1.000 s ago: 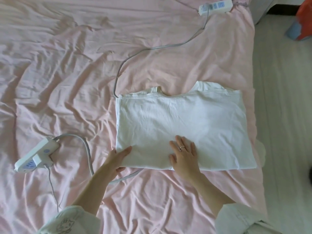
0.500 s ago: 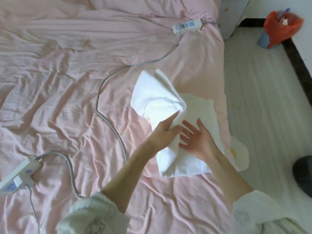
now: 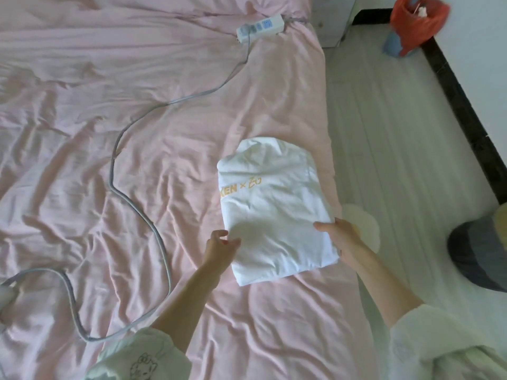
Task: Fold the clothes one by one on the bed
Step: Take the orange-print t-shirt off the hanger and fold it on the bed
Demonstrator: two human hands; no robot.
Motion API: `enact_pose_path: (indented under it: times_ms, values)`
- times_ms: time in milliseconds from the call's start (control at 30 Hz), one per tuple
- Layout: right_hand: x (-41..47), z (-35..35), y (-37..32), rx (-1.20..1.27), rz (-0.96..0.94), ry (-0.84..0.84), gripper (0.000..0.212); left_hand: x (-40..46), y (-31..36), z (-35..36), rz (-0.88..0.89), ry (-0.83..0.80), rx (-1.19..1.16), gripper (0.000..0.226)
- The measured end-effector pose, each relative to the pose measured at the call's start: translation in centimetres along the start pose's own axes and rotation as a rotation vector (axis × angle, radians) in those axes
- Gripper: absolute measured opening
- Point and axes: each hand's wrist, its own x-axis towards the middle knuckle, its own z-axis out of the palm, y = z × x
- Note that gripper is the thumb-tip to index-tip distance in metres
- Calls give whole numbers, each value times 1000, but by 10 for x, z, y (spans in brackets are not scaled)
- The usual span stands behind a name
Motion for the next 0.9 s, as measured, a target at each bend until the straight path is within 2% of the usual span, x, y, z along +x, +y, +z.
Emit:
enact_pose_path:
  times_ms: [100, 200, 233, 333, 433, 500, 600, 700, 800, 900]
  values:
    - [5, -1, 12, -149, -66, 50, 43, 1, -10, 9, -129, 3, -137, 52]
    - [11, -5, 25, -137, -53, -17, 79, -1, -18, 14, -205, -17, -268, 41]
    - [15, -7, 29, -145, -35, -60, 79, 0, -19, 12, -224, -64, -288, 40]
    - [14, -10, 31, -111, 36, -141, 53, -1, -21, 4, -244, -240, -319, 33]
    - [7, -15, 33, 16, 128, -147, 47, -7, -15, -7, -285, -351, -384, 22]
    - [-7, -18, 37, -16, 206, -206, 42, -13, -17, -19, -367, -399, -320, 22]
    - [-38, -24, 52, -69, 428, -348, 15, -30, -33, -38, -519, -455, -147, 22]
    - [-61, -38, 64, -69, 505, -419, 8, -52, -36, -52, -588, -612, 12, 18]
    - [-66, -53, 42, 31, 526, -436, 4, -59, -16, -60, -553, -670, -137, 20]
    - [-55, -55, 6, 246, 423, -380, 16, -49, 20, -57, -415, -511, -453, 30]
